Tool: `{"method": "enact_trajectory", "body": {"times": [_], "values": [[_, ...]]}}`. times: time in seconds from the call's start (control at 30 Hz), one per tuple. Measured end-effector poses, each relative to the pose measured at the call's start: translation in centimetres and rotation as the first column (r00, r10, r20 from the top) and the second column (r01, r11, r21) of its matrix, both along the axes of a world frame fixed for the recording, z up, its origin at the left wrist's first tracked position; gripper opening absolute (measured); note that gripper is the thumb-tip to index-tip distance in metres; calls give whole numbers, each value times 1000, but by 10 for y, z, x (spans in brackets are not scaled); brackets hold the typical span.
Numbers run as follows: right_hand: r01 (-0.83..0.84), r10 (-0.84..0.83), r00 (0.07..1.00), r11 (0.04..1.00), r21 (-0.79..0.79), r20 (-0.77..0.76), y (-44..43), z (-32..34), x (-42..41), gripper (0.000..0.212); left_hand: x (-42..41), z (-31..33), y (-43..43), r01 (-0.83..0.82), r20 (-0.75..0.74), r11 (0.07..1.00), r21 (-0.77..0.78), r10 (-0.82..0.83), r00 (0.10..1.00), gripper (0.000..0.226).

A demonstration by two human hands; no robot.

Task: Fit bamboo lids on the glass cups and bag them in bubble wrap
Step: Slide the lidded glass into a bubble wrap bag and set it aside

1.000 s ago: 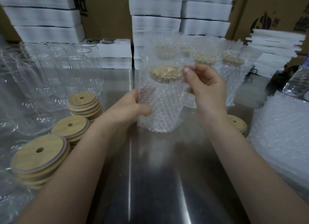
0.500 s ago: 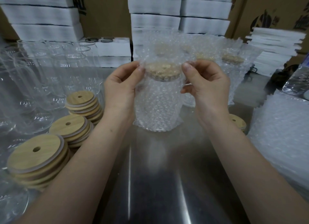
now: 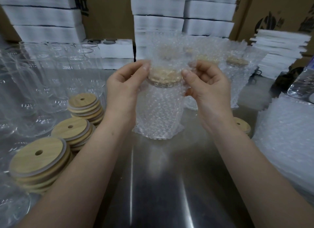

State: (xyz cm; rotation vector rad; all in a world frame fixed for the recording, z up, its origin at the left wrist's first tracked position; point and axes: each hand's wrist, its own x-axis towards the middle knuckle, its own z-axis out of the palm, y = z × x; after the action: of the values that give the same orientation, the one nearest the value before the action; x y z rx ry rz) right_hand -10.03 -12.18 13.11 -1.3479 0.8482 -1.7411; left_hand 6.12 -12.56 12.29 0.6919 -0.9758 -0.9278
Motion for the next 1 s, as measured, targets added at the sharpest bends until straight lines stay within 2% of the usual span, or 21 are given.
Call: {"method": "enact_trajectory", "body": {"times": [0.1, 0.27, 0.37, 0.43, 0.47, 0.53, 0.6, 0.83, 1.0], "values": [[-4, 5, 999, 1000, 19, -42, -1, 0, -1, 33, 1, 0, 1, -50, -5, 999, -10, 50, 999, 4], [-26, 27, 999, 999, 45, -24, -2, 1, -3, 18, 1, 6, 4, -178, 50, 982, -69, 182, 982, 12], [-24, 24, 1000, 999, 41, -14, -2, 0, -3, 14, 3, 9, 6, -207, -27, 977, -55, 205, 978, 16], [-19, 19, 1000, 999, 26, -22, -1, 0, -3, 14, 6, 10, 5, -109, -129, 994, -18, 106, 986, 11], [-17, 17, 1000, 1000, 20, -22, -1, 0, -3, 14, 7, 9, 3, -65, -121, 998, 10, 65, 991, 17], [-11, 12, 1000, 1000, 14, -17, -1, 0, -2, 14, 9, 6, 1, -14, 59, 998, 59, 11, 998, 29], [-7, 7, 1000, 1000, 8, -16, -1, 0, -2, 13, 7, 1, 2, 47, 191, 997, 57, -57, 980, 22], [-10, 9, 999, 1000, -14, -47, 0, 0, -2, 14, 3, 6, 3, -96, 118, 995, 4, 94, 988, 5], [-25, 25, 999, 1000, -4, -22, 0, 0, -1, 16, 3, 5, 1, -104, 89, 994, -23, 106, 990, 20]]}}
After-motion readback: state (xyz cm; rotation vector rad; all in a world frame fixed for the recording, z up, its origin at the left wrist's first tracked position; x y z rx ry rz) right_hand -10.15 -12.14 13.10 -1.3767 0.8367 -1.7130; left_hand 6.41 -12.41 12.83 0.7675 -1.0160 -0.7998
